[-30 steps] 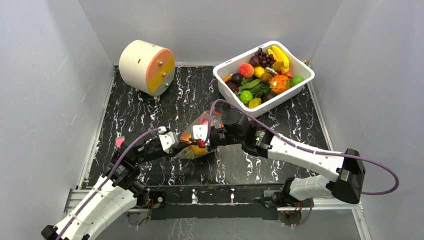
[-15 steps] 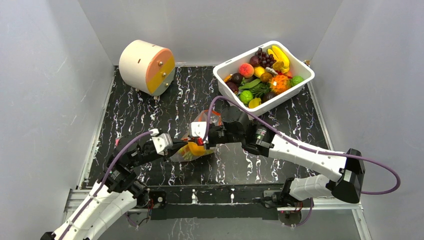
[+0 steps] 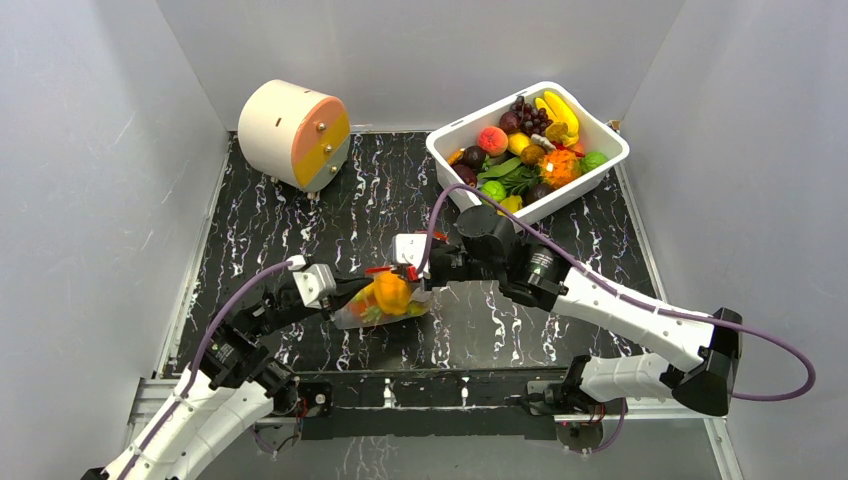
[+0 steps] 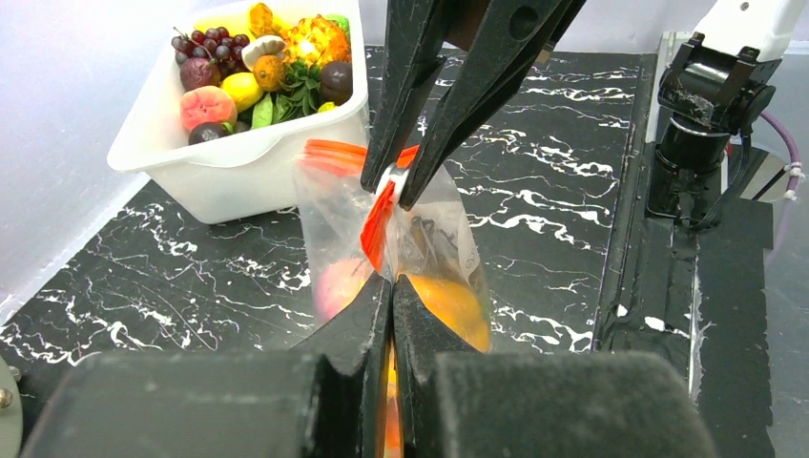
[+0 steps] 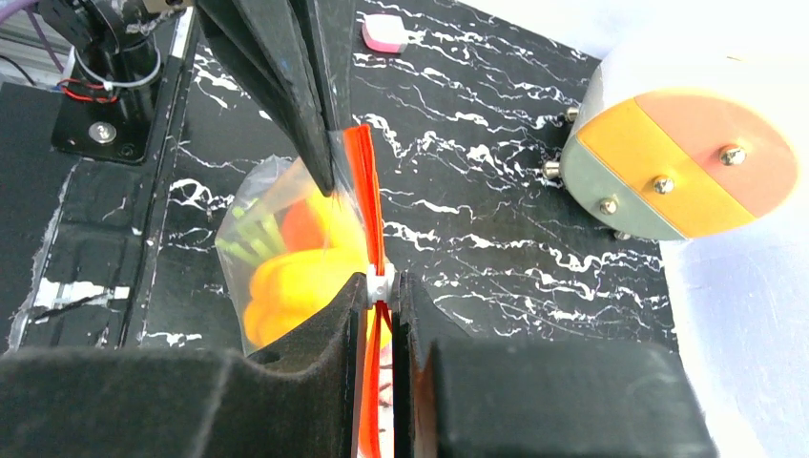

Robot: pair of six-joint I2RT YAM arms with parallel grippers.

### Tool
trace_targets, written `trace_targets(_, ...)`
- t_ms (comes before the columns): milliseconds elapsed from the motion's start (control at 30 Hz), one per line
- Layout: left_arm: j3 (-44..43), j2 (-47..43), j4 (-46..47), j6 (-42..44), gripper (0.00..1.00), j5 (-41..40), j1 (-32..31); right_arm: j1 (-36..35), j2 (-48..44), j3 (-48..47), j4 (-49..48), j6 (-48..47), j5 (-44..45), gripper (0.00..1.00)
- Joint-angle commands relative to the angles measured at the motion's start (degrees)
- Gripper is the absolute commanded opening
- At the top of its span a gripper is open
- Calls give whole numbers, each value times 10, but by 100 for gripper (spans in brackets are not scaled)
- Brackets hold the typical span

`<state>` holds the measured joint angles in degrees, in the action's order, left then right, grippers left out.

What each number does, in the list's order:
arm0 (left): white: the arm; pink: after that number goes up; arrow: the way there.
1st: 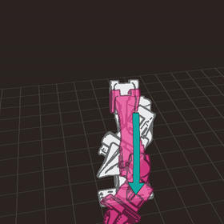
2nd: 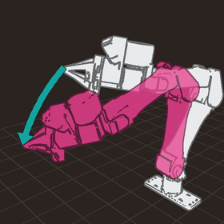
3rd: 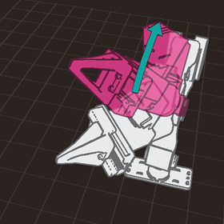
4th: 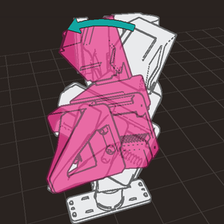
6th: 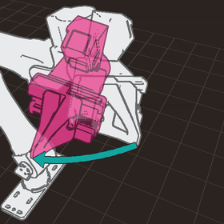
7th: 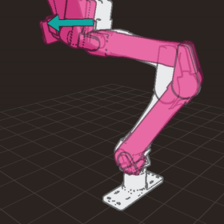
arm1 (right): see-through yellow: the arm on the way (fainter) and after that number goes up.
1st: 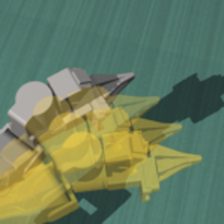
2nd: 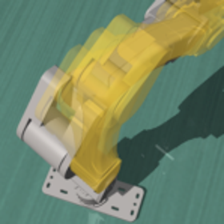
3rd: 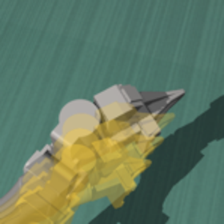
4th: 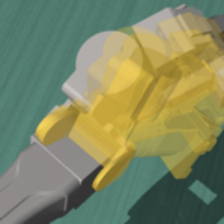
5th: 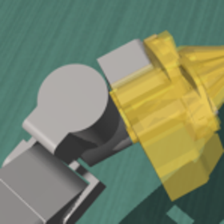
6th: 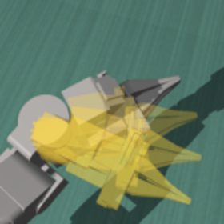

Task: Place the food in the zip-top bag and seal the zipper
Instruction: Zip the zipper food storage bag at the center of the board.

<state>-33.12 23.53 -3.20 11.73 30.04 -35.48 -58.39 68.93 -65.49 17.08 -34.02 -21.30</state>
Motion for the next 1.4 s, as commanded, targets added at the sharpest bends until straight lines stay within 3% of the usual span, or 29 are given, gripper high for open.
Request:
trace_targets(0,-25,-13,31,-9,0,2,-2,23,-24,-18,29,-11,49,0)
trace_targets(167,-23,1,34,-26,0,5,-2,23,-20,-15,17,4,12,0)
trace_targets(200,-28,9,30,-30,5,9,-2,22,-19,-15,13,7,0,0)
trace_targets(267,-34,29,19,-31,27,19,-2,22,-17,-13,1,12,-21,0)
trace_targets(333,-37,43,14,-31,38,34,-2,22,-16,-9,-10,15,-37,0)
trace_targets(467,-41,61,15,-38,49,49,-2,22,-10,-6,-20,20,-53,0)
trace_targets(600,-36,67,30,-44,49,45,-2,22,-2,-4,-26,26,-66,0)
trace_targets(800,-31,74,56,-54,40,52,-2,22,3,0,-29,27,-71,0)
trace_targets(867,-33,77,54,-51,25,63,-2,22,5,-1,-29,28,-72,0)
trace_targets(933,-36,78,45,-44,3,66,-2,22,4,-1,-28,28,-72,0)
trace_targets(967,-38,77,40,-41,0,64,-2,22,3,-1,-28,28,-69,0)
trace_targets(1367,-75,35,-35,15,0,-7,-2,30,6,-9,23,15,-18,0)
